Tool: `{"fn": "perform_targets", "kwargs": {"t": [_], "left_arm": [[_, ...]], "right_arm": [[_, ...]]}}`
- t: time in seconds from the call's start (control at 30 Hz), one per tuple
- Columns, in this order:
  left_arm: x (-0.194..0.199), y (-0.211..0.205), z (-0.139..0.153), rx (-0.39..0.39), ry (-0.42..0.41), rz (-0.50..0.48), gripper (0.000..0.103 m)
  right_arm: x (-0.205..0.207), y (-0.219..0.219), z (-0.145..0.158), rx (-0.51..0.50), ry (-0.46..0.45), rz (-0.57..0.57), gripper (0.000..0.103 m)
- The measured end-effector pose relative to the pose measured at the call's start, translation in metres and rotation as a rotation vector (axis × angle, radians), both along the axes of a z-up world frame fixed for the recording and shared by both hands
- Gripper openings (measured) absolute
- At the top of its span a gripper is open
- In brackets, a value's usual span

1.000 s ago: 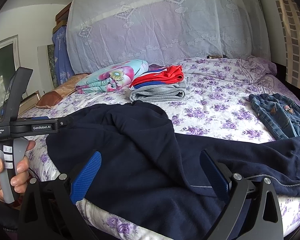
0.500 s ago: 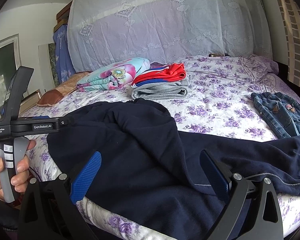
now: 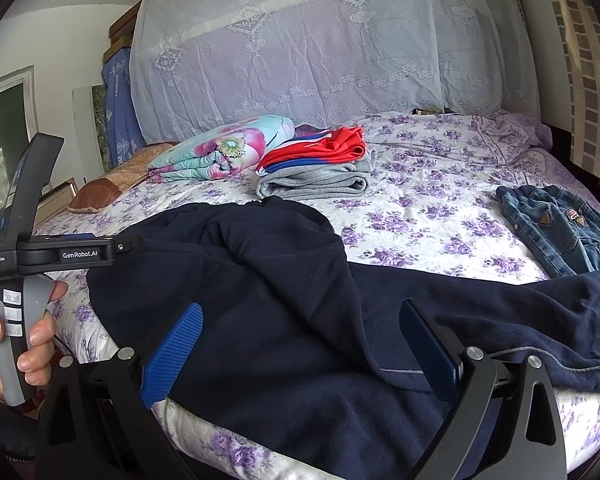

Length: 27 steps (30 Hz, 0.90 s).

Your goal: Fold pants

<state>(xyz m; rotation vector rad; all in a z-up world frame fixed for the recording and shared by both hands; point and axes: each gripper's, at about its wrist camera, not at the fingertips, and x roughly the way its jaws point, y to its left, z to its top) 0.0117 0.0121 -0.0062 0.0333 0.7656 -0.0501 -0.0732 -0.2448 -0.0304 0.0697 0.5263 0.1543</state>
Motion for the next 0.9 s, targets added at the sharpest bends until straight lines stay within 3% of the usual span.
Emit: {"fn": "perform_targets", "kwargs": {"t": [0.9], "left_arm": [[0.001, 0.013, 0.003, -0.019, -0.006, 0.009, 0.098]], "right_arm": [[0.009, 0.012, 0.006, -0.031, 0.013, 0.002, 0.099]]}}
